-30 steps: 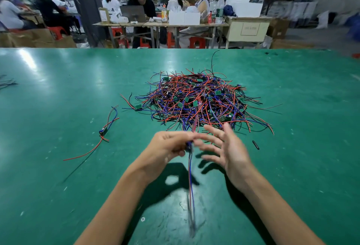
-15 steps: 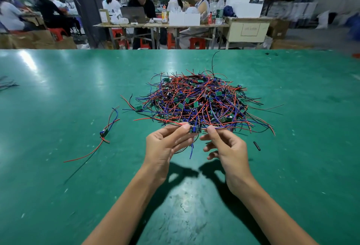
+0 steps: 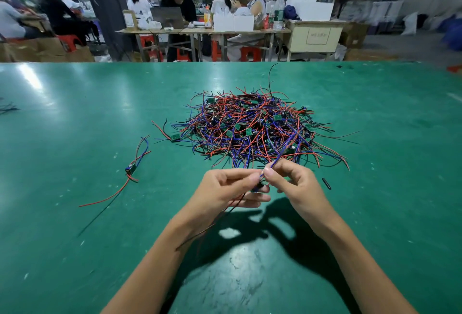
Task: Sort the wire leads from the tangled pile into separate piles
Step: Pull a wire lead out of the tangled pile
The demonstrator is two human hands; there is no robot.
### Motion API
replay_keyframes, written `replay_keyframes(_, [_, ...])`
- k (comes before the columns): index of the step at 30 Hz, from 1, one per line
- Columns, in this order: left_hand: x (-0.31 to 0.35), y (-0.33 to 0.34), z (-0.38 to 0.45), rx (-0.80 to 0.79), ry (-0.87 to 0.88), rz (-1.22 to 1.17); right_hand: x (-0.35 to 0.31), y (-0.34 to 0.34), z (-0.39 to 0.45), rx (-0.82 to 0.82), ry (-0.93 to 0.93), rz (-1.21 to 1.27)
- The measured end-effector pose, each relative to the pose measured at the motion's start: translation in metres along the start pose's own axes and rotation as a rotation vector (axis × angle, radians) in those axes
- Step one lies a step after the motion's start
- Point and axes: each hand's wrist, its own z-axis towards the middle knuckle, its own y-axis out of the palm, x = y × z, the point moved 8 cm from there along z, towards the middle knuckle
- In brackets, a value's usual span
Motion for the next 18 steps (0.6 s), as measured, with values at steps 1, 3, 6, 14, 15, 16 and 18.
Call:
replay_keyframes(1, [0.0,0.002,0.0,0.0,0.02,0.001,0.001,-0.002,0.0,0.034,-0.008,-0.036])
replay_keyframes(3, [-0.004,0.005,0.001,0.019,0.034,-0.013,0.004,-0.005,-0.001,0.095,0.004,-0.046])
replay_keyframes(6, [-0.006,0.011,0.002,0.031,0.021,-0.031,0.011,0.0,-0.003,0.131,0.066,0.042])
replay_keyframes(14, [-0.006,-0.006,0.0,0.253,-0.012,0.063,0.014,0.024,-0.015,0.18,0.079,0.044])
replay_keyframes(15, [-0.006,-0.007,0.0,0.269,0.004,0.088,0.014,0.027,-0.015,0.182,0.073,0.031])
replay_keyframes(16, [-0.005,-0.008,0.0,0.28,0.017,0.106,0.016,0.029,-0.015,0.177,0.08,0.026])
replay_keyframes(18, [-0.004,-0.008,0.0,0.291,0.035,0.139,0.022,0.036,-0.015,0.151,0.13,0.096])
